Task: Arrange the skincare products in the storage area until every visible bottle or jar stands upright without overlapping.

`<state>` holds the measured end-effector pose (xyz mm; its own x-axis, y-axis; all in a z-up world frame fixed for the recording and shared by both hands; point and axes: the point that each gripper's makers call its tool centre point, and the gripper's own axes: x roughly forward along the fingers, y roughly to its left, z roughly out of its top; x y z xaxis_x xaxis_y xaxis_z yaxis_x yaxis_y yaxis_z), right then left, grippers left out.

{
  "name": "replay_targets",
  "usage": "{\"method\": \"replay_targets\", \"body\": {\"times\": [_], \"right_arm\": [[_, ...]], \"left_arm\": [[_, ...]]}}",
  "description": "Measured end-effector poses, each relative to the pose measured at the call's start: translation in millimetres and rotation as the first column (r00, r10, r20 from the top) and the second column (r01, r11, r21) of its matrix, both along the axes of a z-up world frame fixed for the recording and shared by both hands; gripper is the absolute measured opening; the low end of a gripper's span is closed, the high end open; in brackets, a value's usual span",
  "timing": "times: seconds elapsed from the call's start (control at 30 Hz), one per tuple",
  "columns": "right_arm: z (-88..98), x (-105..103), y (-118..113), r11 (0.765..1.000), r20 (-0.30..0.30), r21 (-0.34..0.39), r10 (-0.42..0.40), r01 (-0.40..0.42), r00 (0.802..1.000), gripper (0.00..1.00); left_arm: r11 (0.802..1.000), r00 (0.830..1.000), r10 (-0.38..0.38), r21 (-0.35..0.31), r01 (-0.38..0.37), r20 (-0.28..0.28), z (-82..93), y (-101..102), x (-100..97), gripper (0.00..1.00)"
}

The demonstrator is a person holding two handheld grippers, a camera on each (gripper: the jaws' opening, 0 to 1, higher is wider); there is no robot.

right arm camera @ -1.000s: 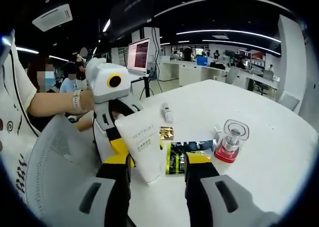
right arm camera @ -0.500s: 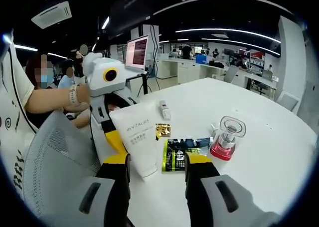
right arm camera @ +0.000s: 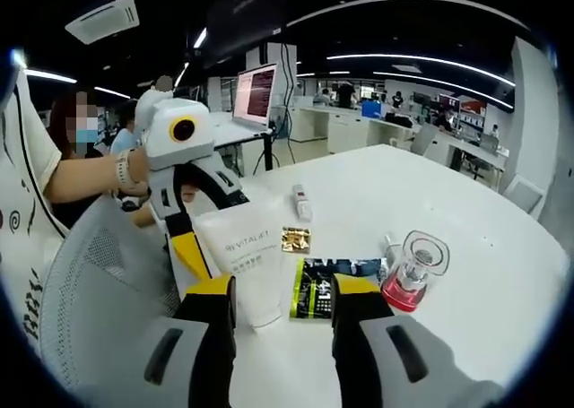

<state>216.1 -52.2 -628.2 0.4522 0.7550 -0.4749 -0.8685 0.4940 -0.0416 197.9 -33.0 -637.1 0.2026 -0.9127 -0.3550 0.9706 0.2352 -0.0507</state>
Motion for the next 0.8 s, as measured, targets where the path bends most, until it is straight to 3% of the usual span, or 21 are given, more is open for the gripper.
{"method": "replay_targets", "body": {"times": [0.57,0.8], "right_arm": [[2.9,0.8,9.9,0.999,0.007,-0.014,0.044,-0.043,0.999,0.37],[9.2,-0.8,13.9,0.998,0.006,-0.001,0.060,-0.060,0.998,0.37]], "left_arm": [[0.999,0.999,-0.037,0.002,0.037,0.018,-0.7,-10.9,0.4,0.28],[0.999,0.999,-0.042,0.005,0.042,0.017,-0.7,-12.3,0.9,0.19]]}}
